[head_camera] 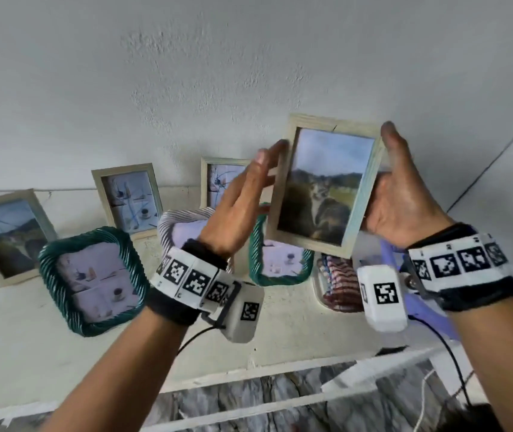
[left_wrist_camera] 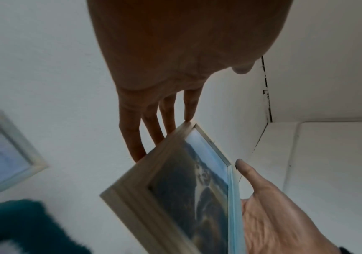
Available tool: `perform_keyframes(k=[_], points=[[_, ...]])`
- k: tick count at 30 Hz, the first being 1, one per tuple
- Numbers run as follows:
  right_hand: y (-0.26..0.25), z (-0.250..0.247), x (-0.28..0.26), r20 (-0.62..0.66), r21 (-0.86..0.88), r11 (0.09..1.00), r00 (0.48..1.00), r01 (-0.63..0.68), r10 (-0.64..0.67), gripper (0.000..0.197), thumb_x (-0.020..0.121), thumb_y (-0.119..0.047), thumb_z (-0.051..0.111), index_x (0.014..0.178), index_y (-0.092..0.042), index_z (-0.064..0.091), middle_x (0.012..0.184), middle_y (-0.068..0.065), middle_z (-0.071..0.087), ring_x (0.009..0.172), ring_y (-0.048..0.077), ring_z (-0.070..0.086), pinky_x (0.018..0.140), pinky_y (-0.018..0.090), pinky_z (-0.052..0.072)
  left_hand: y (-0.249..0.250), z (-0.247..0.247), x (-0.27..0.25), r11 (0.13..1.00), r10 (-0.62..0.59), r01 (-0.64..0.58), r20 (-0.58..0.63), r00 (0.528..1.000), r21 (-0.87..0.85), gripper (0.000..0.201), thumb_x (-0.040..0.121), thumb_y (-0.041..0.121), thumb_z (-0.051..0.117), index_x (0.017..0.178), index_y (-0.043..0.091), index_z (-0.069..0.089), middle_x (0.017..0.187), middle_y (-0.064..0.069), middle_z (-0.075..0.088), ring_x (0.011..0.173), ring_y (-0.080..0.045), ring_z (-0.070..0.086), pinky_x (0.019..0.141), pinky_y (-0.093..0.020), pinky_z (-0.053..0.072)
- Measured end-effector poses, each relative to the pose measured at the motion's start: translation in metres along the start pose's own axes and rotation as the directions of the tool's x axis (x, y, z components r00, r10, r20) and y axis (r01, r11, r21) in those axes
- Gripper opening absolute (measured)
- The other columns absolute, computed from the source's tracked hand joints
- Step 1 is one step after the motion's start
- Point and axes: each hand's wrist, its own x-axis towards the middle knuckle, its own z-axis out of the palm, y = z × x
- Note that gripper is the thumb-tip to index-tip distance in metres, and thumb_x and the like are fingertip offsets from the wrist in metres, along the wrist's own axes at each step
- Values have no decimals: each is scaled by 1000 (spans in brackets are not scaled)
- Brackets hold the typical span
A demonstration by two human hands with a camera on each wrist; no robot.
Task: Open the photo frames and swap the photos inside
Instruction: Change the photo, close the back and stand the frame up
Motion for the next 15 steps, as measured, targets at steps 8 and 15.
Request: perform_keyframes(k=[8, 15], points=[[-55, -37, 111, -104, 10, 1000, 995, 0, 1, 87, 79, -82, 38, 130, -14, 57, 116, 18, 68, 106, 32, 67, 94, 49, 50, 17, 5, 128, 985, -138, 146, -85, 987, 95, 63, 99, 62, 16, 143, 26, 44, 140, -2, 55, 120, -18, 57, 102, -45, 44], [-26, -72, 201, -121, 66, 976, 970, -205, 212, 114, 57, -85, 57, 134, 0, 53, 132, 29, 54, 121, 46, 53, 106, 60, 35, -8, 4, 212, 846, -459, 449, -36, 888, 287, 85, 88, 78, 13, 144, 23, 44, 129, -12, 62, 110, -26, 62, 101, -48, 45]])
